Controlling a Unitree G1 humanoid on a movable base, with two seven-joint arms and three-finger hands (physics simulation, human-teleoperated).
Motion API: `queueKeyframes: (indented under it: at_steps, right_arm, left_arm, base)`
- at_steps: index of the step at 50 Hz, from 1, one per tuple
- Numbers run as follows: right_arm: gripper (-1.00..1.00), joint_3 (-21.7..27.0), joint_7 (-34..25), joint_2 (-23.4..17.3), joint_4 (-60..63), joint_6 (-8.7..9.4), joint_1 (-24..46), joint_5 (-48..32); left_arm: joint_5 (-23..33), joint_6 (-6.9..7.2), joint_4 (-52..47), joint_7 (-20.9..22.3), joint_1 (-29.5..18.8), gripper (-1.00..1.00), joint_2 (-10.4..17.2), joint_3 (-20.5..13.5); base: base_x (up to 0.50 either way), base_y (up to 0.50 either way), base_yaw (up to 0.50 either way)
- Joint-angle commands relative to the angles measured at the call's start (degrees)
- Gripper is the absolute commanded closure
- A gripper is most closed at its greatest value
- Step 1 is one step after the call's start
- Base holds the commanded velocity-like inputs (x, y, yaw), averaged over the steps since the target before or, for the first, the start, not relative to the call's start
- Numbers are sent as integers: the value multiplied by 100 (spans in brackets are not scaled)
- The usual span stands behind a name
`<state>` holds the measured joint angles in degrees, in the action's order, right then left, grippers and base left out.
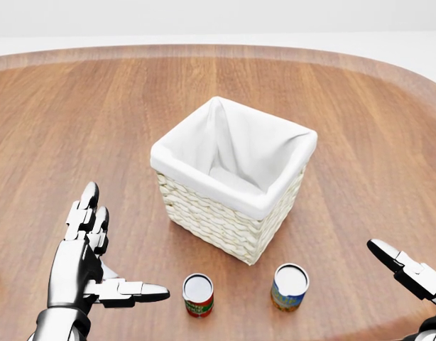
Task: Pick up the alphabet soup and the cream cheese box, and put them in the basket.
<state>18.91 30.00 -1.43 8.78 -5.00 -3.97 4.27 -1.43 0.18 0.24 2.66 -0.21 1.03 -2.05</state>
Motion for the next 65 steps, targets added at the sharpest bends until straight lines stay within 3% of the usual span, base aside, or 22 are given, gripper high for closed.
queueKeyframes:
  at_steps: [1, 5, 11, 17, 33, 45, 58, 61, 65]
  right_arm:
    - [-100, 2, 0, -2, -13, 0, 5, -1]
    - [-100, -3, 0, -4, 13, 0, 0, -1]
    - [-100, 1, 0, 1, 24, 0, -5, -6]
    - [-100, 9, 0, -5, -52, 0, 10, -1]
    - [-100, 8, 0, -8, -28, 0, 18, -6]
    - [-100, 3, 0, -11, -35, 0, 19, -5]
    - [-100, 1, 0, -7, 2, 0, 9, -3]
    - [-100, 5, 0, -10, -50, 0, 16, -1]
    - [-100, 6, 0, -8, -21, 0, 6, 2]
  left_arm:
    - [-1, -25, 15, 0, -2, -100, 0, -1]
    - [-1, 24, -54, -9, 12, -100, -4, 4]
    - [-6, -76, 65, 1, -12, -100, 1, -7]
    - [-1, -11, -21, -6, 11, -100, -4, 8]
    - [2, -67, 73, -1, -18, -100, 1, 0]
    - [7, 33, -24, -14, 0, -100, -3, 8]
    - [-2, -45, 36, -3, -8, -100, -1, 2]
    - [-2, 10, -46, -7, 17, -100, -5, 10]
    - [-3, -48, 25, 2, 2, -100, -2, 5]
  base:
    - [12, 0, 0]
    - [12, 0, 0]
    - [12, 0, 0]
    - [12, 0, 0]
    - [12, 0, 0]
    - [12, 0, 0]
    - [11, 0, 0]
    - [11, 0, 0]
    - [11, 0, 0]
